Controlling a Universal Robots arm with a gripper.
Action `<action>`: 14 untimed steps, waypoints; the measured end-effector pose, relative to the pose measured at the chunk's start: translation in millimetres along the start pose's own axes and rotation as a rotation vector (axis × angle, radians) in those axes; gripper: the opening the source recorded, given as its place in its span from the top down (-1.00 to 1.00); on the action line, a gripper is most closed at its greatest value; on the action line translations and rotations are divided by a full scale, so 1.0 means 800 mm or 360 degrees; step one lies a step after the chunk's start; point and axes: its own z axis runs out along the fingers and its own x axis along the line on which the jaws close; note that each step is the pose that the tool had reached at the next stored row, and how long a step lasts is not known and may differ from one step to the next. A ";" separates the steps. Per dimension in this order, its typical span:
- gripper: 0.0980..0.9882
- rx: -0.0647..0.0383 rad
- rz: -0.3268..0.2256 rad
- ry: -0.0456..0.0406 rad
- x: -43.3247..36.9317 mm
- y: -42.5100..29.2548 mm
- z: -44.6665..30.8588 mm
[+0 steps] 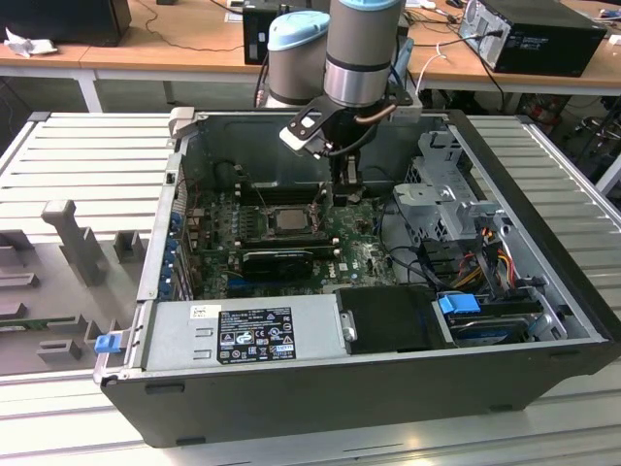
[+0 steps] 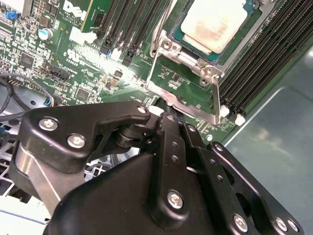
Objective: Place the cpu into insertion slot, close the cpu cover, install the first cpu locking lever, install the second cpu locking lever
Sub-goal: 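Close the cpu cover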
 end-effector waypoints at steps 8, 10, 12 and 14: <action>0.98 0.0000 0.0000 0.0000 0.000 -0.0076 -0.0001; 0.98 0.0000 0.0000 0.0000 0.000 -0.0091 0.0000; 0.98 0.0000 0.0000 0.0000 0.000 -0.0115 0.0000; 0.98 0.0000 0.0000 0.0000 0.000 -0.0137 0.0000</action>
